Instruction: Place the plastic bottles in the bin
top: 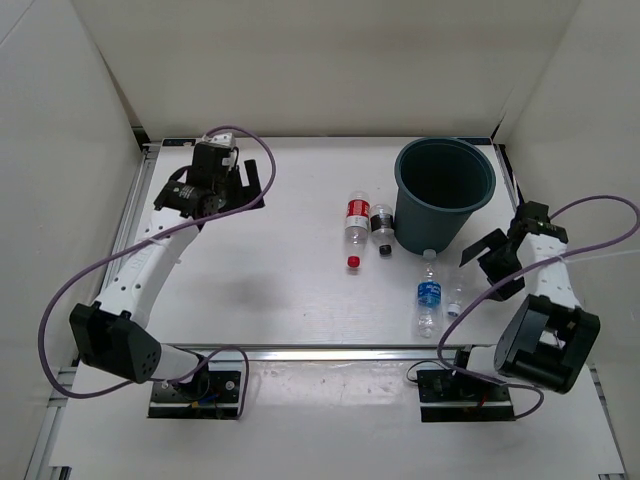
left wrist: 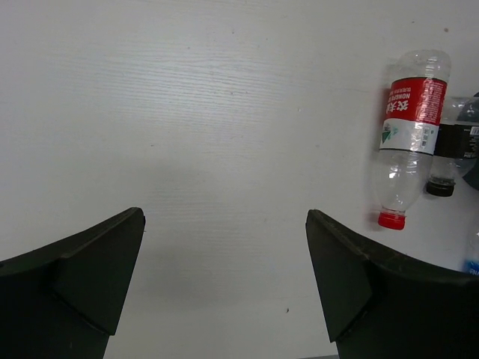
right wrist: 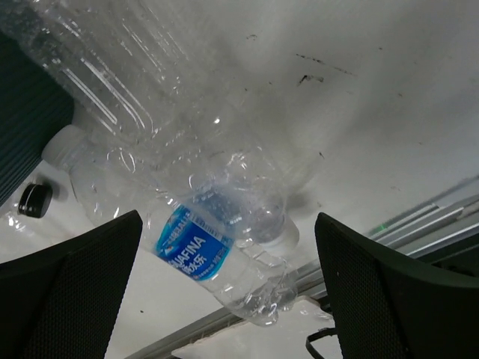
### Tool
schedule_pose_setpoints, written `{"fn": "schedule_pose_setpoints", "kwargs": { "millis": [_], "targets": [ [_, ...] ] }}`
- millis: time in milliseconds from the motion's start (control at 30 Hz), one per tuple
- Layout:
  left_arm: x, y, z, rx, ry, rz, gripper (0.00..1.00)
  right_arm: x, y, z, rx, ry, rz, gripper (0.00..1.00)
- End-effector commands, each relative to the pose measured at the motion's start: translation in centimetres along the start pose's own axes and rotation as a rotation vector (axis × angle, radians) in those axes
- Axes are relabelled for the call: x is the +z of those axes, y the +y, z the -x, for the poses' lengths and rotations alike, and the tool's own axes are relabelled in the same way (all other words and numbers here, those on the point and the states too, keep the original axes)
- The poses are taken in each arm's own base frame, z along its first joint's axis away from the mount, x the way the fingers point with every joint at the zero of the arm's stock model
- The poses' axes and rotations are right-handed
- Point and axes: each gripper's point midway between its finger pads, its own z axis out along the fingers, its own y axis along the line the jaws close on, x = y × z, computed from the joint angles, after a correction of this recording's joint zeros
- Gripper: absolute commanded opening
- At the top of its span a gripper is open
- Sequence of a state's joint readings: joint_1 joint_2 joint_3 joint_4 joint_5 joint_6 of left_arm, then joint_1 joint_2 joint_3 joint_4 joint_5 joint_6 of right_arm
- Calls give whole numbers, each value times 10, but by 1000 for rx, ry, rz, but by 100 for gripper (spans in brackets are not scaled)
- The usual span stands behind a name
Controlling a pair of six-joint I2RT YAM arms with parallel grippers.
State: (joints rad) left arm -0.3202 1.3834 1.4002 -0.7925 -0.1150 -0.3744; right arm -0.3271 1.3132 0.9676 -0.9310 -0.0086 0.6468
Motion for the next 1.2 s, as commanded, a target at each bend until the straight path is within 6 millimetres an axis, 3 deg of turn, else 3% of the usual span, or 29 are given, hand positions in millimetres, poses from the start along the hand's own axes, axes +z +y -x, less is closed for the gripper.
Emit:
{"fn": "schedule_pose_setpoints", "kwargs": {
  "millis": [0, 200, 333, 500, 533, 633, 667, 767, 833, 933, 967, 1067, 1100, 1133, 1167],
  "targets": [
    [6, 4, -1, 1, 17, 7, 100, 14, 11, 8, -24, -5, 49, 100],
    [8, 0, 4, 1, 20, -1, 100, 40, 10, 11, -19, 43, 14, 100],
    [11, 8, 2, -14, 28, 32, 100, 61, 11, 18, -13, 94, -39, 100],
    [13, 19, -7, -24, 54, 75, 100, 72, 7, 16, -9, 133, -79, 80],
    [14, 22, -6, -39, 52, 82, 100, 71, 5, 14, -8, 141, -85, 67],
    [12, 26, -6, -55, 50, 89, 100, 59, 0, 16, 0, 138, -131, 44],
    [14, 27, -10, -54, 58, 92, 100, 52, 0, 20, -2, 123, -139, 41],
    [11, 27, -8, -65, 46, 98, 100, 6, 21, 29, -37, 7, -60, 34],
    [14, 31, -12, -64, 52, 110, 100, -43, 40, 42, -63, -144, 49, 33],
    [13, 31, -14, -76, 52, 110, 100, -96, 56, 48, -98, -270, 130, 31],
    [13, 32, -11, -77, 40, 115, 100, -126, 70, 60, -118, -343, 176, 28],
    [12, 33, -13, -68, 40, 115, 100, -166, 89, 79, -166, -441, 203, 24],
    [9, 32, -12, -69, 32, 112, 100, -203, 103, 94, -184, -537, 260, 24],
    [10, 32, -9, -61, 24, 109, 100, -219, 113, 99, -207, -571, 291, 24],
    [10, 32, -9, -61, 24, 108, 100, -247, 135, 110, -230, -637, 354, 24]
  ]
}}
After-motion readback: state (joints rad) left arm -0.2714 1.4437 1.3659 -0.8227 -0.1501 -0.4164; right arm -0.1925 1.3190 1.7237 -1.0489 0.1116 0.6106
